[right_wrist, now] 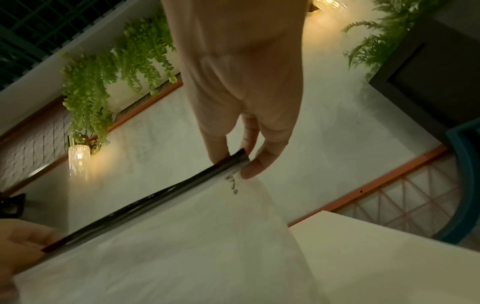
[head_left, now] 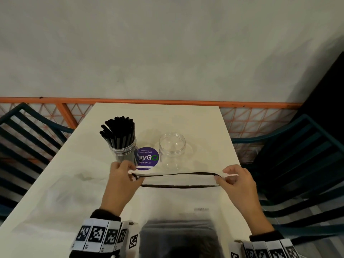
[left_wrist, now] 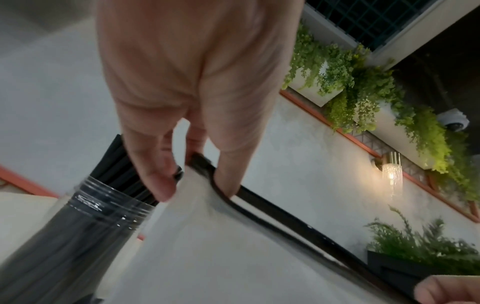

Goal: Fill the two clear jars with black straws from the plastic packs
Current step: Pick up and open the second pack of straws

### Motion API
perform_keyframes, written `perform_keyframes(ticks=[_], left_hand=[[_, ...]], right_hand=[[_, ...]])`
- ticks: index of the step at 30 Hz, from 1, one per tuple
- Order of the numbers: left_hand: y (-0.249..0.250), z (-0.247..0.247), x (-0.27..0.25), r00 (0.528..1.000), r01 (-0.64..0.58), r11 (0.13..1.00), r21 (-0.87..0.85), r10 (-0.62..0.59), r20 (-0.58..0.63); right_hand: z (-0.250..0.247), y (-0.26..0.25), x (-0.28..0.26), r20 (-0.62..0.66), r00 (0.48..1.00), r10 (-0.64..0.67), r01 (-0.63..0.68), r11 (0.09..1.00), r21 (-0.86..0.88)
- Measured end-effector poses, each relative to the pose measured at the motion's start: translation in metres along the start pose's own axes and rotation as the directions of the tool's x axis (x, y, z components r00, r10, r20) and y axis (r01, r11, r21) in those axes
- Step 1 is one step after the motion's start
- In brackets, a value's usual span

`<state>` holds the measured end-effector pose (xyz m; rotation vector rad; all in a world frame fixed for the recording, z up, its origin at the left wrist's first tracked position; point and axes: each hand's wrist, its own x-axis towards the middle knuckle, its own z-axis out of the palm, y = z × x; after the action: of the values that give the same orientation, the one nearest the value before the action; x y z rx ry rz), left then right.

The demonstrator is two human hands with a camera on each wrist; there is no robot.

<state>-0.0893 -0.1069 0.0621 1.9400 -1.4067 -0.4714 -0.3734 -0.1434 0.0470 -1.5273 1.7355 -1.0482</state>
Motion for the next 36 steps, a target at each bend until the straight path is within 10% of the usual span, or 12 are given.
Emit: perform_keyframes(ticks=[5,8,11,15,17,20,27,29,31,36], left_hand=[[-0.005,0.003,-0.002,0.992,0.114,0.986,-0.125,-0.105,0.077],[0.001,0.014,-0.007,0.917,0.329,0.821,-0.467,-0.160,0.365],[0.004,0.019,-0.009,0.898,0.402,0.717,-0.569,-0.187,0.399],[-0.008,0.013,-0.002,0.961,0.259,0.873,-0.413,-0.188,0.206],[-0.012,0.009,-0.001,0.960,0.236,0.924,-0.300,-0.175,0.217],[-0.012,0.008,-0.001,0.910,0.330,0.849,-0.412,-0.170,0.378],[0.005,0.006,-0.001,0.771,0.635,0.125,-0.762,-0.043,0.635],[0.002,0.008,0.000,0.761,0.648,0.037,-0.761,-0.020,0.648],[0.000,0.008,-0.001,0.772,0.634,0.108,-0.766,-0.030,0.635],[-0.002,0.012,-0.007,0.855,0.482,0.592,-0.646,-0.154,0.496]], right_hand=[[0.010,-0.001,-0.001,0.174,0.974,0.147,-0.183,0.960,0.210],[0.022,-0.008,-0.006,0.388,0.895,0.221,-0.383,0.826,0.412],[0.027,-0.013,-0.009,0.550,0.802,0.234,-0.550,0.650,0.524],[0.016,-0.012,0.004,0.624,0.738,0.258,-0.673,0.224,0.705],[0.009,-0.011,0.009,0.623,0.739,0.257,-0.667,0.148,0.730],[0.013,-0.008,0.011,0.607,0.755,0.248,-0.656,0.286,0.699],[0.029,0.001,0.001,0.517,0.848,0.118,-0.288,0.921,0.262],[0.032,0.005,0.002,0.411,0.908,0.087,-0.147,0.982,0.117],[0.031,0.007,0.003,0.332,0.936,0.115,-0.172,0.974,0.147],[0.020,0.005,0.008,0.471,0.854,0.222,-0.449,0.773,0.448]])
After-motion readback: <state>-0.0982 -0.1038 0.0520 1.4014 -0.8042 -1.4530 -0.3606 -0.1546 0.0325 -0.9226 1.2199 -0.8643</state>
